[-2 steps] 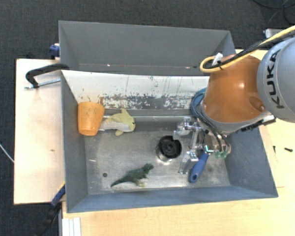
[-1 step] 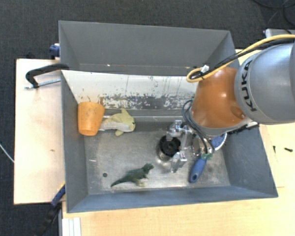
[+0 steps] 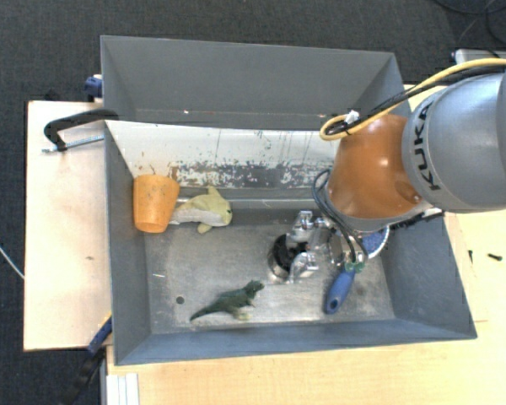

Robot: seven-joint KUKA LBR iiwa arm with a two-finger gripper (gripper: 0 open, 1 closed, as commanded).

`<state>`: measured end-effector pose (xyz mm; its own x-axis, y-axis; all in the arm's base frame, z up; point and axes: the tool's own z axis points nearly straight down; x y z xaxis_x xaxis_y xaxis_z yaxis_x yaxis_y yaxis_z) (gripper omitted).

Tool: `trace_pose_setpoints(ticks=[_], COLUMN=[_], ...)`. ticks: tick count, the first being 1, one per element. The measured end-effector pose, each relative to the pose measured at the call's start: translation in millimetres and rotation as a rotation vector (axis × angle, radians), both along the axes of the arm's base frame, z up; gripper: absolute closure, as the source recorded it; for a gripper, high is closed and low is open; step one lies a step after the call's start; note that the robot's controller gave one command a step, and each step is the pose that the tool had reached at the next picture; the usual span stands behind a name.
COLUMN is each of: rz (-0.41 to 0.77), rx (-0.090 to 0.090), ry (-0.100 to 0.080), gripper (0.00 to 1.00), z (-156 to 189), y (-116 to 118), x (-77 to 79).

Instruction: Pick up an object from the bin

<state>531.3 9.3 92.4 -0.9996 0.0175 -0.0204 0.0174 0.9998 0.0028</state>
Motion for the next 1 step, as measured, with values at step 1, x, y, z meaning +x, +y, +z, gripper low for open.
trace_pose_setpoints(ticks=[1], rz=[0.314], rx=[-0.007], ry=[0.006], gripper=[1.0], z=[162.2], y=[5.8], x=[-3.2])
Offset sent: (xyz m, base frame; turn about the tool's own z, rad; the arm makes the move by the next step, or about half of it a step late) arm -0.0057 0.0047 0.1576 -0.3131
